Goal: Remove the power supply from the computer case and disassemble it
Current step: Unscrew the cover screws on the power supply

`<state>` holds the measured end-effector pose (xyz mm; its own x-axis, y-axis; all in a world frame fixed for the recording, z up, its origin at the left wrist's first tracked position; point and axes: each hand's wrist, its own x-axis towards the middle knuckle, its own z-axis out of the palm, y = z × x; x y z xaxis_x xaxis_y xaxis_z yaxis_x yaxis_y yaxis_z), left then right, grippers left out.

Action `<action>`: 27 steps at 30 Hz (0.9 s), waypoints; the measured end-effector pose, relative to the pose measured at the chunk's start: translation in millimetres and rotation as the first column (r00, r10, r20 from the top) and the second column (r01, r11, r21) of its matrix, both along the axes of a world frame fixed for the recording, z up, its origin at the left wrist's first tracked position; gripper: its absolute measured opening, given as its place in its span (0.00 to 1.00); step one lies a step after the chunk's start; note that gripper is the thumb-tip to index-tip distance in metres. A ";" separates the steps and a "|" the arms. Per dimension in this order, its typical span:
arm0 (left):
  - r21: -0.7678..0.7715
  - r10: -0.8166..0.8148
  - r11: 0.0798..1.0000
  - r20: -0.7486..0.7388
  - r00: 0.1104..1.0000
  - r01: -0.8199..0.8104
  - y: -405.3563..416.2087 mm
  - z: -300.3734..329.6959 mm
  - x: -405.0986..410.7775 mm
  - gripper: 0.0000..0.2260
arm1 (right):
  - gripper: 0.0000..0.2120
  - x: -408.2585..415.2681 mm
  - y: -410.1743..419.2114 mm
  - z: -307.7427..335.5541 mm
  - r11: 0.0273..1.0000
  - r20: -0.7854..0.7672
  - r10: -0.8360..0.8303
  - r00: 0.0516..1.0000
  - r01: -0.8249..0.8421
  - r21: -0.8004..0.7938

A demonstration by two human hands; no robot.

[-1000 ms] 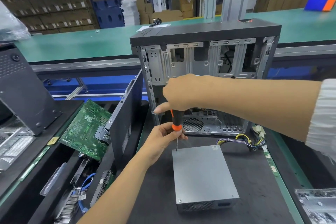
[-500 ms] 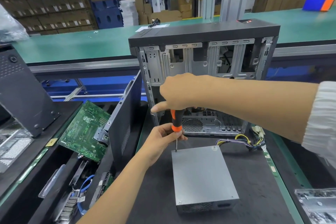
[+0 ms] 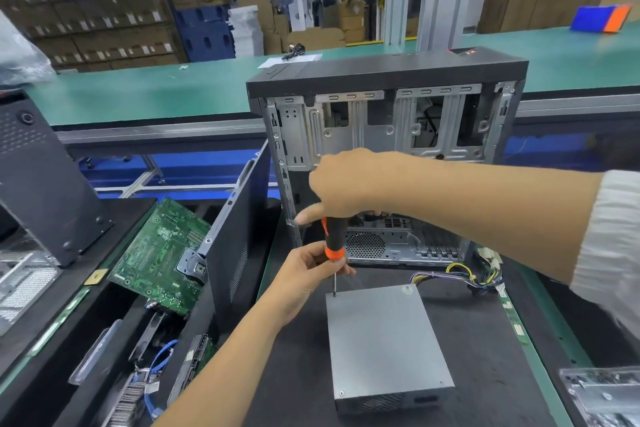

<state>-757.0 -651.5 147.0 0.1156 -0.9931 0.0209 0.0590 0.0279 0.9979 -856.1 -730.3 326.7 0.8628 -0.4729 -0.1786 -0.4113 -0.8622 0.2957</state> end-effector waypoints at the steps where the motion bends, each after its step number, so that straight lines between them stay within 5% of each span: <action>1: -0.002 -0.001 1.000 0.002 1.000 0.001 -0.2 -0.6 0.5 0.09 | 0.23 0.3 -0.4 0.6 1.000 -0.024 0.025 0.999 -0.025 0.010; 3: -0.006 -0.006 1.000 -0.003 1.000 0.006 -0.7 -1.3 0.9 0.08 | 0.12 -0.1 -1.9 5.3 0.991 -0.103 0.069 0.992 -0.056 0.122; 5: -0.003 -0.013 1.000 0.004 1.000 0.013 -1.0 -1.4 0.5 0.07 | 0.19 -1.1 -3.5 11.1 0.963 -0.144 0.074 0.987 -0.034 0.266; 9: 0.021 -0.011 1.000 0.028 1.000 0.011 -1.6 -1.0 -0.5 0.03 | 0.27 -5.2 -0.1 6.4 0.973 -0.056 -0.029 0.998 0.041 0.228; 12: 0.068 -0.024 0.998 0.148 0.989 0.014 -0.5 -0.1 5.8 0.04 | 0.21 -4.8 -2.2 -7.5 0.974 -0.001 -0.040 0.999 0.039 0.224; 17: 0.202 -0.128 0.979 0.637 0.760 -0.004 3.9 -15.5 17.5 0.08 | 0.13 -3.2 -9.0 -13.5 0.973 0.060 0.008 0.998 -0.022 0.228; 27: 0.071 0.040 0.985 0.790 0.611 -0.156 -1.4 -27.2 10.6 0.02 | 0.10 -14.7 -15.3 -6.6 0.959 0.115 -0.057 0.992 0.022 0.284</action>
